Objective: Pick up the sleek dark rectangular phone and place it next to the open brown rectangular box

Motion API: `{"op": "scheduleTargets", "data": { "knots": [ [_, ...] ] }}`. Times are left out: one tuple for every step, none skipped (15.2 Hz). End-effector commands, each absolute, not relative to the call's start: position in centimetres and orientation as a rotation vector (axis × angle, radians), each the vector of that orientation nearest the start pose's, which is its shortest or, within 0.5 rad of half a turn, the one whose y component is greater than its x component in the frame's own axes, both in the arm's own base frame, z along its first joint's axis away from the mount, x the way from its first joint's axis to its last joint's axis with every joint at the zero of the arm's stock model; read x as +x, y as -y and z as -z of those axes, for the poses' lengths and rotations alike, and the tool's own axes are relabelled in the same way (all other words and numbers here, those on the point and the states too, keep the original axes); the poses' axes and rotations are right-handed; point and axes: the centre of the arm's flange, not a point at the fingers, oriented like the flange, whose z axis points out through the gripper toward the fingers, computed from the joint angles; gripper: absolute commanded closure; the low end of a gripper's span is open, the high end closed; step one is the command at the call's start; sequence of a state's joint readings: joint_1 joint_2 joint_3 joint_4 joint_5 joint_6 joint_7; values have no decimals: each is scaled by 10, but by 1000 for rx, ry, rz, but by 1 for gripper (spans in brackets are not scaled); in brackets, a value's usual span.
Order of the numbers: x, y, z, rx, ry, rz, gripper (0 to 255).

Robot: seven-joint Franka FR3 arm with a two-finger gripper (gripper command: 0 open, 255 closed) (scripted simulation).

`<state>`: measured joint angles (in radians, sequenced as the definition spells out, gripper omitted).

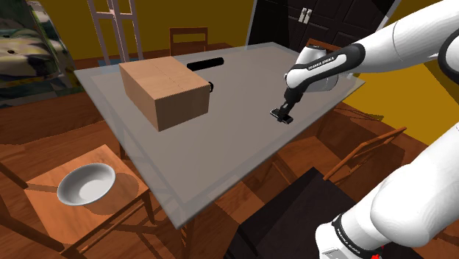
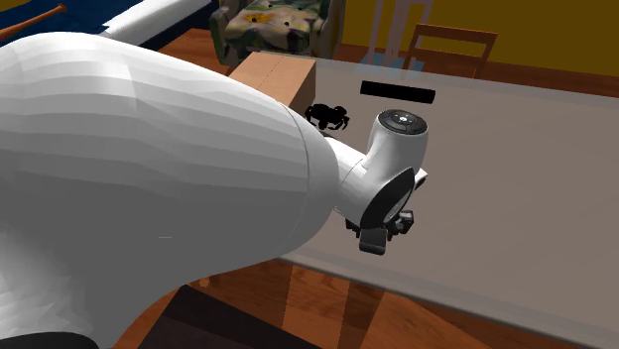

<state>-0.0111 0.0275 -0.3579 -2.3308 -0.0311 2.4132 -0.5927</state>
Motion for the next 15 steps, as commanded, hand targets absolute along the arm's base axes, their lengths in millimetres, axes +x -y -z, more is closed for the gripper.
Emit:
{"op": "scheduleTargets", "data": {
  "knots": [
    [479, 186, -330, -3171, 392, 54, 255],
    [479, 186, -331, -3171, 391, 54, 255],
    [479, 186, -336, -3171, 391, 54, 255],
    [479, 186, -341, -3171, 391, 54, 255],
    [479, 186, -346, -3171, 391, 54, 255],
    [479, 186, -352, -3171, 391, 54, 255],
    [479, 186, -357, -3171, 391, 54, 255],
    [479, 186, -362, -3171, 391, 54, 255],
    [479, 186, -368, -3171, 391, 54, 255],
    [479, 186, -373, -3171, 391, 54, 255],
    [479, 186, -378, -3171, 391, 54, 255],
    [479, 186, -383, -3171, 391, 54, 255],
    [479, 186, -389, -3171, 391, 54, 255],
    [479, 186, -394, -3171, 391, 54, 255],
    [479, 186, -399, -3171, 391, 54, 255]
  ]
}}
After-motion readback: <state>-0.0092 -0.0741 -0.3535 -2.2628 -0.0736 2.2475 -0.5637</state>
